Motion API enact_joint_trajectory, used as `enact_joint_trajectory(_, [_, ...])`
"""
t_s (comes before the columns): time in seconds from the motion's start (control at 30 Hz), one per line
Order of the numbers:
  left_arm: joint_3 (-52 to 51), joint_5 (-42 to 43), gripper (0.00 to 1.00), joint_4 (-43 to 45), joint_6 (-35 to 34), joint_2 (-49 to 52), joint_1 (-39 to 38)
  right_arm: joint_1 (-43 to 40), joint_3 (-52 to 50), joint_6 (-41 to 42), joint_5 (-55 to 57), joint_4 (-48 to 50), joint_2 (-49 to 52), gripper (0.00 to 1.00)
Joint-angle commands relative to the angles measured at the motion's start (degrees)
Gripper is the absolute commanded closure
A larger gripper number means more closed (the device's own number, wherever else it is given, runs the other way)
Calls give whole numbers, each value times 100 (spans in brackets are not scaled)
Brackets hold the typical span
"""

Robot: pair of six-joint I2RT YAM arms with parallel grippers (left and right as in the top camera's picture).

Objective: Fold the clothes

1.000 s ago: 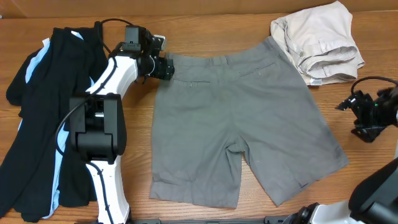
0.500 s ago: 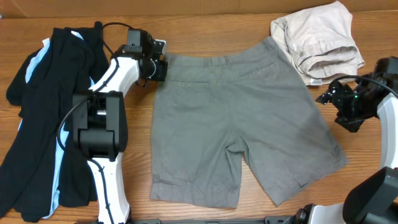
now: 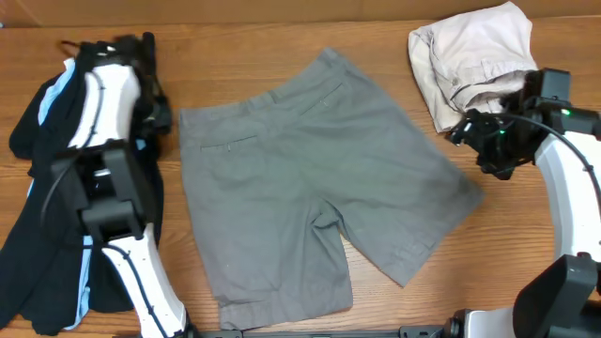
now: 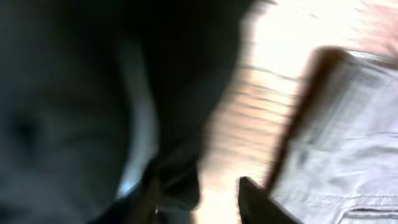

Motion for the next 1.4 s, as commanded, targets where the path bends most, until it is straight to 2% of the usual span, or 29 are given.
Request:
enact_joint_trajectory(0.0, [518, 452, 50, -317, -7, 39, 107, 361, 114, 205, -31, 42, -127, 14])
enact_joint_trajectory(0.17, [1360, 1394, 46, -693, 625, 39, 68, 892, -35, 326, -28, 39, -116, 14])
enact_joint_trajectory(0.33, [2361, 2295, 41, -758, 1937, 39, -507, 1200, -87, 540, 103, 17, -116, 12])
enact_joint_trajectory(0.5, [2389, 1840, 35, -203, 2664, 195, -1412, 1062, -85, 581, 120, 0, -116, 10])
enact_joint_trajectory(0.7, [2389, 1054, 34, -17, 3530, 855, -2400, 896, -85, 553, 129, -24, -116, 8])
enact_joint_trajectory(0.9, [2389, 905, 36, 85, 3571, 1453, -2876, 896, -85, 553, 341, -35, -116, 8])
enact_joint_trajectory(1.17, [2385, 949, 37, 240, 3497, 1945, -2905, 898, -85, 555, 382, -22, -116, 8])
enact_joint_trajectory(1.27, [2385, 879, 30, 413, 3108, 2116, -2837, 898, -85, 555, 382, -9, -116, 8])
enact_joint_trajectory(1.37, [2385, 577, 21, 621, 2319, 2398, -2693, 898, -85, 555, 385, 11, -116, 8])
